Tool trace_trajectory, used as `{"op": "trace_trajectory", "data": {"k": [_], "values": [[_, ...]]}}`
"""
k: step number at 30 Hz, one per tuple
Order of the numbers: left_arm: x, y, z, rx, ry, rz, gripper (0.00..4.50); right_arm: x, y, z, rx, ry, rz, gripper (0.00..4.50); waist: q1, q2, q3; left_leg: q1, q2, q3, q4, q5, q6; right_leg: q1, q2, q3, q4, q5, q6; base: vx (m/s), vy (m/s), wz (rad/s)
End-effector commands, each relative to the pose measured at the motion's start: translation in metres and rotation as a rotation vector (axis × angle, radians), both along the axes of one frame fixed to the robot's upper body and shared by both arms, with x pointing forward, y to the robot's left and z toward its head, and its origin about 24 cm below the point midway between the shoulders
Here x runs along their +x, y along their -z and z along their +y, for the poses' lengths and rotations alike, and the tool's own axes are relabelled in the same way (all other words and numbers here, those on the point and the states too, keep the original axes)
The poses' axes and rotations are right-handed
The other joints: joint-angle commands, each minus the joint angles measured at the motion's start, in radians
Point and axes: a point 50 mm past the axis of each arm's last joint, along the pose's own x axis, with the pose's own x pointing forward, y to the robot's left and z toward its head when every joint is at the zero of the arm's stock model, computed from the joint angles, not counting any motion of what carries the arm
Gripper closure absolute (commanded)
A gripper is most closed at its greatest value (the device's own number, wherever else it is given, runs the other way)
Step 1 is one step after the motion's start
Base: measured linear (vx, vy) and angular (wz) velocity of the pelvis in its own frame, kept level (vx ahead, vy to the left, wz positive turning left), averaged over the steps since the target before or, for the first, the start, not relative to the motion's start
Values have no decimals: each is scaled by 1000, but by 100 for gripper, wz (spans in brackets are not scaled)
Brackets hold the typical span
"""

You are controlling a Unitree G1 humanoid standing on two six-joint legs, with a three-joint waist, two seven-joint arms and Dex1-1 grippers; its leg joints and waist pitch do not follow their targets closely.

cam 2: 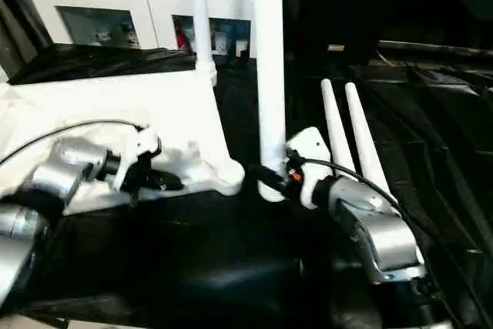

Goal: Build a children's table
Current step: Insert table leg to table base

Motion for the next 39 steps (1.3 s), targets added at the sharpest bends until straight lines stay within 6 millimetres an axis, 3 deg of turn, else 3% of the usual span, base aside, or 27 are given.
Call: {"op": "trace_trajectory", "data": {"k": [1, 2, 3, 4, 8, 11, 15, 21, 23, 25, 33, 39], "values": [[-8, 1, -12, -50, -11, 3, 446, 5, -15, 4, 53, -19, -24, 255, 5, -7, -74, 23, 104, -39, -83, -123, 34, 49, -128, 59, -63, 16, -304, 0, 0, 0], [-14, 1, -16, -60, -18, -3, 449, 6, -16, 6, 69, -31, -19, 256, 3, -4, -70, 21, 103, -37, -85, -124, 38, 43, -123, 58, -66, 4, -299, 0, 0, 0], [-18, 3, -19, -56, -31, -13, 450, 7, -18, 8, 85, -43, -14, 256, 1, -15, -66, 19, 98, -34, -86, -125, 43, 42, -118, 58, -72, -12, -295, 0, 0, 0], [-18, 3, -19, -56, -31, -13, 450, 7, -18, 8, 85, -43, -14, 257, 4, -8, -67, 21, 97, -33, -84, -127, 41, 40, -119, 59, -74, -31, -290, 0, 0, 0], [-27, 10, -23, -12, -59, -65, 450, 11, -18, 17, 87, -94, 7, 257, 4, -20, -64, 21, 92, -32, -87, -139, 31, 39, -115, 59, -82, -104, -254, 0, 0, 0], [-30, 11, -24, 17, -75, -84, 450, 14, -11, 19, 47, -111, 37, 257, 4, -19, -65, 20, 91, -34, -87, -132, 24, 39, -115, 58, -80, -109, -246, 0, 0, 0], [-35, 10, -23, 73, -76, -99, 450, 23, 1, 21, -3, -101, 65, 257, 0, -19, -65, 20, 88, -32, -86, -132, 17, 37, -114, 59, -82, -111, -245, 0, 0, 0], [-38, 8, -23, 94, -37, -111, 450, 33, 6, 25, 60, -75, 90, 257, -1, -24, -69, 19, 86, -32, -85, -108, 26, 40, -113, 57, -74, -46, -254, 0, 0, 0], [-39, 7, -23, 94, -27, -116, 450, 36, 8, 28, 83, -79, 103, 257, -3, -16, -67, 20, 88, -33, -87, -124, 19, 39, -112, 57, -78, -61, -258, 0, 0, 0], [-39, 7, -23, 92, -29, -114, 450, 38, 11, 31, 104, -93, 117, 257, -4, -19, -69, 21, 89, -33, -87, -127, 14, 40, -111, 56, -74, -43, -263, 0, 0, 0], [-37, 6, -28, 37, -59, -100, 450, 36, 23, 35, 143, -133, 176, 257, -8, -23, -69, 20, 87, -31, -85, -124, 17, 42, -112, 56, -73, -34, -274, 0, 0, 0], [-31, 4, -30, 1, -114, -122, 450, 33, 35, 24, 234, -42, 193, 257, 1, -23, -69, 23, 89, -31, -87, -141, 18, 39, -114, 57, -78, -62, -267, 0, 0, 0]]}}
